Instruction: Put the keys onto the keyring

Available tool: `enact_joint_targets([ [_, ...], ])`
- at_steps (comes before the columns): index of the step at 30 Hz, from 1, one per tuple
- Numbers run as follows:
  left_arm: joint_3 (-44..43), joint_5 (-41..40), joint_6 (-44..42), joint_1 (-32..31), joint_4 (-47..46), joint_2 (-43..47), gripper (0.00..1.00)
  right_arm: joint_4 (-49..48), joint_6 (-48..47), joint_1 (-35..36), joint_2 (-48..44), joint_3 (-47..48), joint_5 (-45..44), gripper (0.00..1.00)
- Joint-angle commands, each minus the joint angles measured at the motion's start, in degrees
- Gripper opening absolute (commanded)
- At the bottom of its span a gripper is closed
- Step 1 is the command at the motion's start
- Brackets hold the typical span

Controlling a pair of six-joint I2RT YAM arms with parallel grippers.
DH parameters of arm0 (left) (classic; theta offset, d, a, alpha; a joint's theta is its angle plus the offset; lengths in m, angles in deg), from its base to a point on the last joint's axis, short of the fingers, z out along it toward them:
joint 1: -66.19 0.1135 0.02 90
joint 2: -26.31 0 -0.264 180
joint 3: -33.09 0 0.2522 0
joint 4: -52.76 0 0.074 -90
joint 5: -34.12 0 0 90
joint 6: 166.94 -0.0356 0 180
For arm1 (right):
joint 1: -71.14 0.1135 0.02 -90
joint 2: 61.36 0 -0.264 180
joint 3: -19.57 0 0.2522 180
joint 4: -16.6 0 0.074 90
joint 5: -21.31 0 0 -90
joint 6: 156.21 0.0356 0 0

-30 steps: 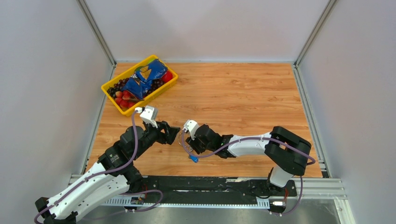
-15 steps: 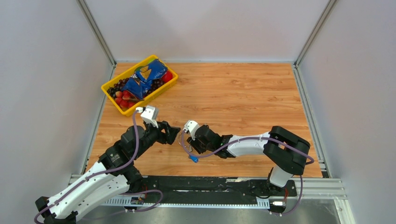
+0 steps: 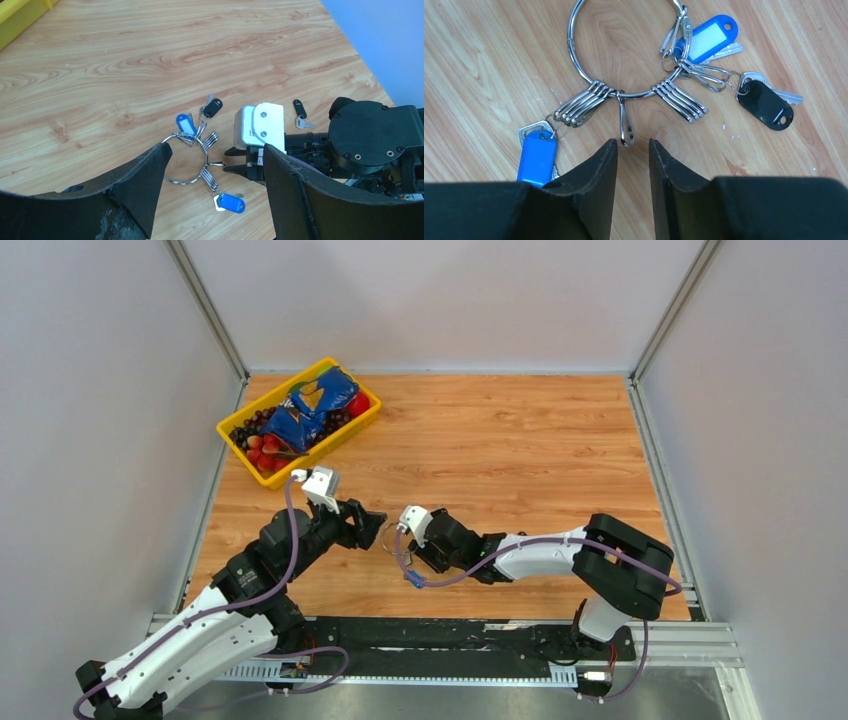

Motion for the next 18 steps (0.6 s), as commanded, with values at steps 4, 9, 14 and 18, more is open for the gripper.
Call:
enact_joint_targets([
  [4,0.1,-0.3,-0.8,-0.1,-0.2,0.0,0.78,-4.3,-7.1,-0.1,-0.5,-2.4,4.4,0.33],
  [9,0.0,-0.2,-0.7,-0.1,0.0,0.1,0.78,-5.7,-9.4,-1.5,0.7,-2.6,9.3,0.30],
  [14,0.0,-0.2,-0.7,-0.2,0.2,0.3,0.78,-5.8,-9.6,-2.6,0.7,-2.9,10.9,0.16],
  [18,0.0,-0.2,-0.7,-0.1,0.2,0.2,0.78,-5.4,-9.2,-2.8,0.2,-3.3,10.9,0.04],
])
